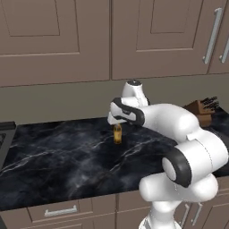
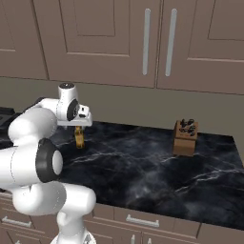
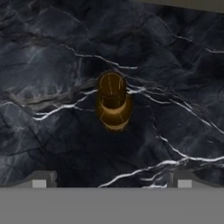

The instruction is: Move the drinks to the dining counter.

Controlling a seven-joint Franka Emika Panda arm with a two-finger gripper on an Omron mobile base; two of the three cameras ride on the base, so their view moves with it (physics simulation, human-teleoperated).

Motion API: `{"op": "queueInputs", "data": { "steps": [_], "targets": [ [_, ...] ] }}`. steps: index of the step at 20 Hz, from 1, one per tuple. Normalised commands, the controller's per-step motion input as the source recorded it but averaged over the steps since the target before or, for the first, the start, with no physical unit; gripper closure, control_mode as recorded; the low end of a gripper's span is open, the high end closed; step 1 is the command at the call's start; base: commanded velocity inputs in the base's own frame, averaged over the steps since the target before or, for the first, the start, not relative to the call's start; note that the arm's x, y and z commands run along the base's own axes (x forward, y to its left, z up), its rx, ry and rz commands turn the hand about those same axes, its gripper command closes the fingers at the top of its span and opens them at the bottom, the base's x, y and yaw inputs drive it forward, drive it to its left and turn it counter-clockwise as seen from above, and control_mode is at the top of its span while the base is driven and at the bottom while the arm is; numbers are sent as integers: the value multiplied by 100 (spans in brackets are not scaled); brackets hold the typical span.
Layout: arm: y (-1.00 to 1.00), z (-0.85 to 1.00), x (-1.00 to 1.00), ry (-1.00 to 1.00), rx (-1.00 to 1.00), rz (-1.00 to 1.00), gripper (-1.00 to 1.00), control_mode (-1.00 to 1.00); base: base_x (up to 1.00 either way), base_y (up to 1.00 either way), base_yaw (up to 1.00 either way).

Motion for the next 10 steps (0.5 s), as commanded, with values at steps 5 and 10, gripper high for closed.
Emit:
{"op": "queueInputs", "data": {
  "steps": [5, 10],
  "targets": [
    [5, -7, 28, 0, 0, 3, -100, -100, 0, 0, 0],
    [8, -4, 32, 0, 0, 2, -100, -100, 0, 0, 0]
  ]
}}
